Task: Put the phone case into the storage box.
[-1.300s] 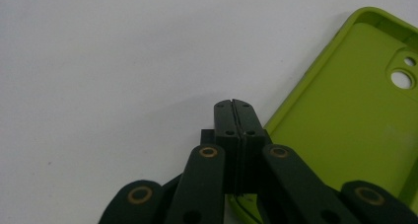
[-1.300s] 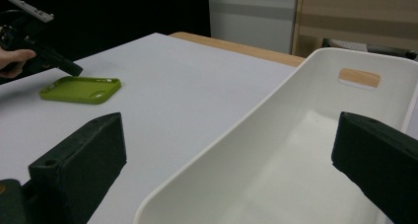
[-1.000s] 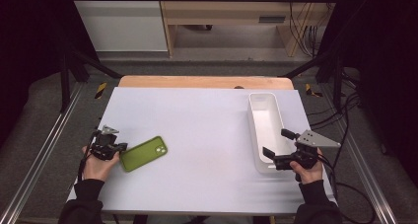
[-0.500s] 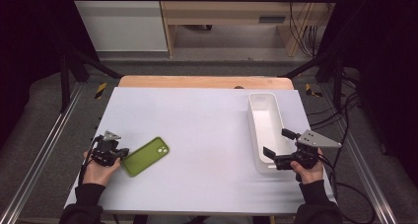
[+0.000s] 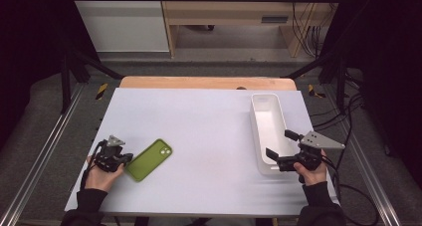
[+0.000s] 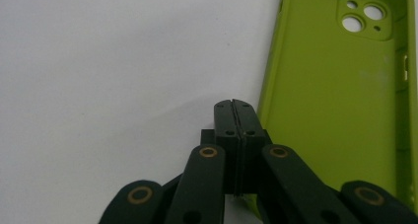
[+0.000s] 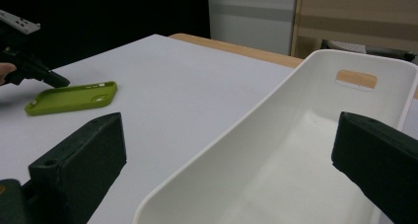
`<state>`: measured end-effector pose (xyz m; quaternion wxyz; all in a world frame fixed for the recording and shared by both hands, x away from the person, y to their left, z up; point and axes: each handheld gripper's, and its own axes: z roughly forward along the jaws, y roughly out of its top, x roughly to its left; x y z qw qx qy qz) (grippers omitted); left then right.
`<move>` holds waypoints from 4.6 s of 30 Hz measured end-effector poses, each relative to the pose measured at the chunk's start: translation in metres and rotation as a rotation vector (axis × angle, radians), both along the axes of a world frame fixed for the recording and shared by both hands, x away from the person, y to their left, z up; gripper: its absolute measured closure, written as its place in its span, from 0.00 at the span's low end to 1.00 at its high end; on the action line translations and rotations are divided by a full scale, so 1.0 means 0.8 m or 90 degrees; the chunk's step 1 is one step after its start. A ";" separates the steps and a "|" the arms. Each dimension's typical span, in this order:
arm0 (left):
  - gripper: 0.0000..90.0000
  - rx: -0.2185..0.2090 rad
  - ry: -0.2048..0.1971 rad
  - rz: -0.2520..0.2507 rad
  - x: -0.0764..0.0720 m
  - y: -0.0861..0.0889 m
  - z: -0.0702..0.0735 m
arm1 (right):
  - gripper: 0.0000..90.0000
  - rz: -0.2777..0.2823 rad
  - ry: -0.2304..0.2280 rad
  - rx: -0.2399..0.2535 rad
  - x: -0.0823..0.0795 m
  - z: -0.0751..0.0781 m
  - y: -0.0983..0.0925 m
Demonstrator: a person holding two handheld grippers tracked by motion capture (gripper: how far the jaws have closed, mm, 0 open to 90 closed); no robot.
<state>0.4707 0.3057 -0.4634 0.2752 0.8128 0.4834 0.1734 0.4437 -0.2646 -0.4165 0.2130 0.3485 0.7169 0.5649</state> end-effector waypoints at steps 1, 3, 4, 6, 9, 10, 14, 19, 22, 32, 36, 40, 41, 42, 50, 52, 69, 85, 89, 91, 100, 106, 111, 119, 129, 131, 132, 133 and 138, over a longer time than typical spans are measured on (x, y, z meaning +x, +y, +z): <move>1.00 0.003 -0.002 -0.003 -0.001 0.000 0.001 | 0.00 0.001 0.000 -0.001 0.000 0.000 0.000; 1.00 0.003 -0.004 -0.004 -0.002 0.000 0.002 | 0.00 0.001 0.001 -0.001 0.000 0.000 0.000; 1.00 0.002 -0.006 -0.002 -0.002 0.000 0.002 | 0.00 0.003 0.002 -0.001 0.000 0.000 0.000; 1.00 0.003 -0.008 0.000 -0.002 0.000 0.002 | 0.00 0.002 0.002 -0.001 0.000 0.000 0.000; 1.00 -0.002 -0.022 0.010 -0.002 0.003 0.005 | 0.00 0.003 0.003 -0.002 0.000 -0.001 0.001; 1.00 -0.002 -0.022 0.010 -0.002 0.003 0.005 | 0.00 0.003 0.003 -0.002 0.000 -0.001 0.001; 0.93 -0.015 -0.044 0.019 -0.003 0.006 0.011 | 0.00 0.002 0.003 -0.003 0.001 -0.001 0.001; 0.81 -0.015 -0.044 0.028 -0.002 0.008 0.013 | 0.00 0.003 0.002 -0.003 0.001 -0.001 0.001; 0.70 -0.032 -0.058 0.037 -0.001 0.012 0.017 | 0.00 0.002 0.002 -0.003 0.001 -0.001 0.000; 0.39 -0.088 -0.101 0.025 0.000 0.018 0.025 | 0.00 0.002 0.002 -0.002 0.000 0.000 0.000; 0.32 -0.104 -0.110 0.005 -0.001 0.016 0.029 | 0.00 0.001 0.002 -0.002 0.000 0.000 0.000; 0.26 -0.117 -0.121 -0.009 -0.003 0.014 0.035 | 0.00 0.001 0.000 -0.002 0.000 0.000 0.000; 0.24 -0.121 -0.121 -0.012 -0.003 0.013 0.037 | 0.00 0.001 0.001 -0.001 0.000 0.000 0.000; 0.22 -0.121 -0.122 -0.013 -0.004 0.012 0.038 | 0.00 0.002 0.001 -0.001 0.000 0.000 0.000; 0.03 -0.118 -0.143 -0.025 -0.006 0.006 0.048 | 0.00 0.002 0.001 -0.001 0.000 0.000 0.000; 0.01 -0.121 -0.148 -0.026 -0.007 0.005 0.053 | 0.00 0.002 0.001 -0.001 0.000 0.000 0.000; 0.00 -0.115 -0.184 -0.063 -0.009 -0.008 0.087 | 0.00 0.001 0.001 -0.001 0.000 0.000 0.000; 0.00 -0.112 -0.177 -0.083 0.011 -0.020 0.093 | 0.00 0.001 0.000 -0.001 0.000 0.000 0.000; 0.00 -0.096 -0.162 -0.084 0.015 -0.023 0.084 | 0.00 0.002 0.001 0.000 0.000 0.000 0.000; 0.00 -0.098 -0.148 -0.088 0.017 -0.024 0.078 | 0.00 0.001 0.001 -0.002 0.000 0.000 0.000; 0.00 -0.090 -0.120 -0.091 0.021 -0.025 0.060 | 0.00 0.004 0.002 -0.002 0.000 0.000 0.000; 0.00 -0.070 -0.103 -0.094 0.024 -0.028 0.048 | 0.00 0.004 0.002 -0.002 0.000 0.000 0.000; 0.00 -0.060 -0.089 -0.088 0.027 -0.027 0.039 | 0.00 0.003 0.000 -0.001 0.000 0.000 0.000; 0.00 -0.046 -0.070 -0.085 0.030 -0.029 0.027 | 0.00 0.004 0.002 -0.002 0.000 0.000 0.000; 0.04 -0.020 -0.044 -0.077 0.031 -0.029 0.015 | 0.00 0.003 0.001 -0.001 0.000 0.000 0.000; 0.05 -0.018 -0.041 -0.077 0.032 -0.029 0.014 | 0.00 0.002 0.000 -0.001 0.000 0.000 -0.001; 0.06 -0.015 -0.040 -0.076 0.032 -0.029 0.014 | 0.00 0.003 0.002 0.000 0.000 0.000 0.000; 0.07 -0.014 -0.039 -0.075 0.032 -0.029 0.013 | 0.00 0.003 0.001 -0.001 0.000 0.000 0.000; 0.14 -0.012 -0.035 -0.068 0.032 -0.028 0.010 | 0.00 0.003 0.001 -0.001 0.000 0.000 0.000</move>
